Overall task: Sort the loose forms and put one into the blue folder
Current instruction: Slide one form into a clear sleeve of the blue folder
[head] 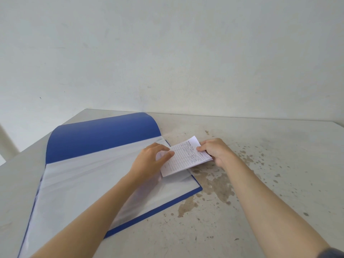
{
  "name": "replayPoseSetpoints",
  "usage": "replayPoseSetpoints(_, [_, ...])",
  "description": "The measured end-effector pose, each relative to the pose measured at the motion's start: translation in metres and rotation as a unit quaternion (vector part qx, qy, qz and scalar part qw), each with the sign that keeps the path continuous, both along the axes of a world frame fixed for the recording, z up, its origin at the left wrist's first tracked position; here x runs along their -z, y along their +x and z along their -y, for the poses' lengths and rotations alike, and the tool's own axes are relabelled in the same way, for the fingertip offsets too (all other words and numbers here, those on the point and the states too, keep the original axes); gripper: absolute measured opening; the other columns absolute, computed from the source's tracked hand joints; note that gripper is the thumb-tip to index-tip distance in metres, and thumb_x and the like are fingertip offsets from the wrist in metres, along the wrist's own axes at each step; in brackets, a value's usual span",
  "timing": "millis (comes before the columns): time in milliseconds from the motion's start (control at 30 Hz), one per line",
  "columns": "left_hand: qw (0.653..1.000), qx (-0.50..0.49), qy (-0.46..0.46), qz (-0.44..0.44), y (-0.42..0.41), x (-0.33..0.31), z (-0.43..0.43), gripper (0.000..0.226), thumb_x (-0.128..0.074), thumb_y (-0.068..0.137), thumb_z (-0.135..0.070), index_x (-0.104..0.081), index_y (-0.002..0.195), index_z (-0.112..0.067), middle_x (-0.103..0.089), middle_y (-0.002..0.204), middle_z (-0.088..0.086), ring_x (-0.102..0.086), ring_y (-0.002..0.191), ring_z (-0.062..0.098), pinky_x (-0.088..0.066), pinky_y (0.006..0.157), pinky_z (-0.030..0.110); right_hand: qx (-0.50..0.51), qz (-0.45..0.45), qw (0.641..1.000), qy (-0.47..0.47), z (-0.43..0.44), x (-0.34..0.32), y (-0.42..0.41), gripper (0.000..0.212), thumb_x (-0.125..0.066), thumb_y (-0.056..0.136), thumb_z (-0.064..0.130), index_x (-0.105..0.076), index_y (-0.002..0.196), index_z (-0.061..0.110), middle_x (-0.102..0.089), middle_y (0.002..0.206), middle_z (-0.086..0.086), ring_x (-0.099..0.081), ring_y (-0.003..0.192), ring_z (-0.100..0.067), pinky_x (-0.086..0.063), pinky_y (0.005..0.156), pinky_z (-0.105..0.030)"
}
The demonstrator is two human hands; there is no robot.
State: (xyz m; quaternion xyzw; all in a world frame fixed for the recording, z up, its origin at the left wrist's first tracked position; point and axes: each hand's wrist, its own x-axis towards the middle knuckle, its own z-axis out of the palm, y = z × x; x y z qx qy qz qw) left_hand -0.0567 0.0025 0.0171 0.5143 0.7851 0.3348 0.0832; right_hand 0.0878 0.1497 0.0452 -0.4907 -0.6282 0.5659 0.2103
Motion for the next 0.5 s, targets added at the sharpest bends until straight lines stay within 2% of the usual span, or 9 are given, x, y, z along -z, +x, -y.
replayPoseSetpoints(33, [0.997,0.015,-0.047,-0.062,-0.004,-0.001,0.004,0.055,-0.046,0.089,-0.057,-0.050,0.134,-0.026,-0.045,0.142,-0.007,-0.044,0.127,0.017,-0.039,0.103,0.031,-0.003,0.001,1.000,0.000,0.001,0.000,-0.002,0.024,-0.061,0.085,-0.005,-0.067,0.108,-0.001,-0.069,0.101,-0.017,-0.064,0.082,-0.025,-0.050,0.060,-0.027])
replayPoseSetpoints(67, [0.988,0.027,-0.099,-0.117,-0.008,-0.001,0.009,0.067,-0.041,0.086,-0.064,-0.037,0.143,-0.027,-0.033,0.152,-0.007,-0.031,0.139,0.016,-0.025,0.114,0.039,-0.006,0.003,1.000,0.001,0.003,0.000,-0.004,0.024,-0.060,0.085,-0.005,-0.067,0.108,-0.001,-0.069,0.102,-0.017,-0.064,0.083,-0.025,-0.050,0.059,-0.026])
replayPoseSetpoints(133, [0.965,0.043,-0.191,-0.171,-0.014,0.003,0.018,0.086,-0.028,0.080,-0.074,-0.012,0.150,-0.027,-0.008,0.160,-0.007,-0.005,0.147,0.014,-0.001,0.118,0.043,-0.012,0.003,1.000,0.001,0.007,0.002,-0.008,0.024,-0.059,0.086,-0.004,-0.066,0.109,0.000,-0.069,0.105,-0.018,-0.063,0.084,-0.025,-0.048,0.058,-0.025])
replayPoseSetpoints(200, [0.955,0.054,-0.233,-0.173,-0.016,0.009,0.025,0.097,-0.014,0.072,-0.080,0.002,0.151,-0.026,0.006,0.160,-0.006,0.006,0.147,0.012,0.009,0.116,0.042,-0.020,0.004,1.000,0.001,0.014,0.005,-0.013,0.026,-0.059,0.087,-0.003,-0.065,0.112,0.000,-0.068,0.106,-0.017,-0.062,0.087,-0.024,-0.047,0.057,-0.025])
replayPoseSetpoints(300, [0.957,0.055,-0.234,-0.163,-0.010,0.014,0.031,0.100,-0.005,0.068,-0.081,0.005,0.151,-0.026,0.009,0.160,-0.006,0.010,0.147,0.011,0.012,0.117,0.042,-0.027,0.001,1.000,0.006,0.023,0.009,-0.021,0.028,-0.060,0.087,-0.002,-0.064,0.114,0.001,-0.068,0.109,-0.017,-0.064,0.091,-0.025,-0.052,0.064,-0.028])
replayPoseSetpoints(400, [0.961,0.059,-0.222,-0.152,-0.005,0.015,0.028,0.090,-0.013,0.079,-0.076,0.006,0.151,-0.026,0.009,0.160,-0.006,0.010,0.147,0.012,0.011,0.117,0.040,-0.042,0.006,0.999,0.010,0.031,0.009,-0.027,0.027,-0.061,0.087,0.001,-0.064,0.114,0.004,-0.069,0.108,-0.017,-0.066,0.094,-0.027,-0.056,0.076,-0.034])
replayPoseSetpoints(500, [0.965,0.062,-0.210,-0.148,-0.004,0.016,0.028,0.084,-0.019,0.085,-0.071,0.007,0.151,-0.026,0.009,0.160,-0.007,0.009,0.147,0.012,0.011,0.116,0.038,-0.053,-0.002,0.998,0.022,0.038,0.006,-0.031,0.023,-0.059,0.089,0.006,-0.062,0.112,0.006,-0.068,0.105,-0.013,-0.064,0.088,-0.023,-0.053,0.068,-0.029])
